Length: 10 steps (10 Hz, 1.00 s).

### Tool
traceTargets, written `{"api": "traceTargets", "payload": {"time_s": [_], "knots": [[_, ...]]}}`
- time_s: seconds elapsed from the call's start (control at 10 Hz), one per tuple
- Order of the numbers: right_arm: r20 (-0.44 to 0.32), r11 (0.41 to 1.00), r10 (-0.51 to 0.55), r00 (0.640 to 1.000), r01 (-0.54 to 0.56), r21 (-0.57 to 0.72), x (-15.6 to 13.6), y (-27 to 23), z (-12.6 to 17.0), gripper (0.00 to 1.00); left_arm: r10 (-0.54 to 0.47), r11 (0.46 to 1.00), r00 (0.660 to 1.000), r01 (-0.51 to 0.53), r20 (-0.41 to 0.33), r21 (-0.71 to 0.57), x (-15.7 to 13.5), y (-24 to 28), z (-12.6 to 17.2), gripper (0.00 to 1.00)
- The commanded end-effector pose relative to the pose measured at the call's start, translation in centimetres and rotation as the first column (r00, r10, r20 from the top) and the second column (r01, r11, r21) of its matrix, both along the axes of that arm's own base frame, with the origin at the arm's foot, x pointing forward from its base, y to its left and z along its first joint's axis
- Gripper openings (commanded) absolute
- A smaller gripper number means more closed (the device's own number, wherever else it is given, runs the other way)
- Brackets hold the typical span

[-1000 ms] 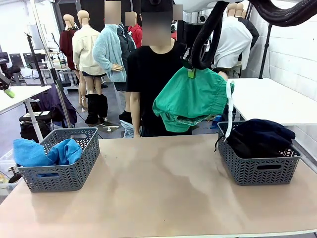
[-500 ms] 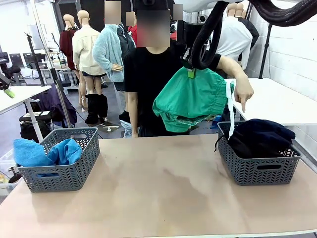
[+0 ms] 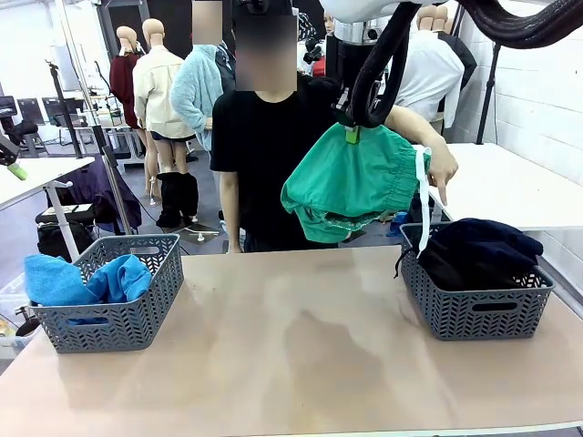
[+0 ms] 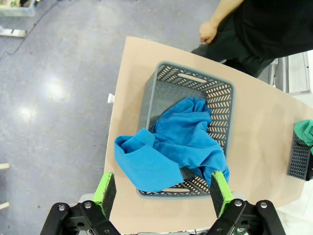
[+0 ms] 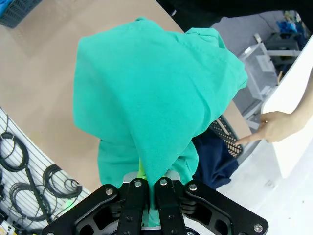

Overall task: Sort the tops and bottoms.
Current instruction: Sort the clothes according to human instructions.

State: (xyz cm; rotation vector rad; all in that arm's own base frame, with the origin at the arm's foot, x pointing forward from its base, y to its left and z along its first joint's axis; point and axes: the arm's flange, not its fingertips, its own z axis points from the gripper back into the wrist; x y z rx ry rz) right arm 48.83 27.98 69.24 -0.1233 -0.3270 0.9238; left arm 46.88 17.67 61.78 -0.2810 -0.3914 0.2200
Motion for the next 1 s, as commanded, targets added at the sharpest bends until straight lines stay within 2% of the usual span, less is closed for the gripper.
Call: {"api": "traceTargets", "payload": {"time_s": [0.0, 0.9], "knots": [[0.01, 1.0, 0.007, 1.0, -0.008, 0.021, -0.3, -0.27, -0.17, 0.0, 0.024, 0.999, 1.0, -0.024, -0.004, 0.021, -0.11, -0.1, 0.09, 1.0], [0.01, 1.0, 0.007, 1.0, -0.008, 0.021, -0.3, -0.27, -0.17, 0.0, 0.024, 0.999, 1.0, -0.024, -0.004, 0.021, -0.11, -0.1, 0.09, 1.0]]}}
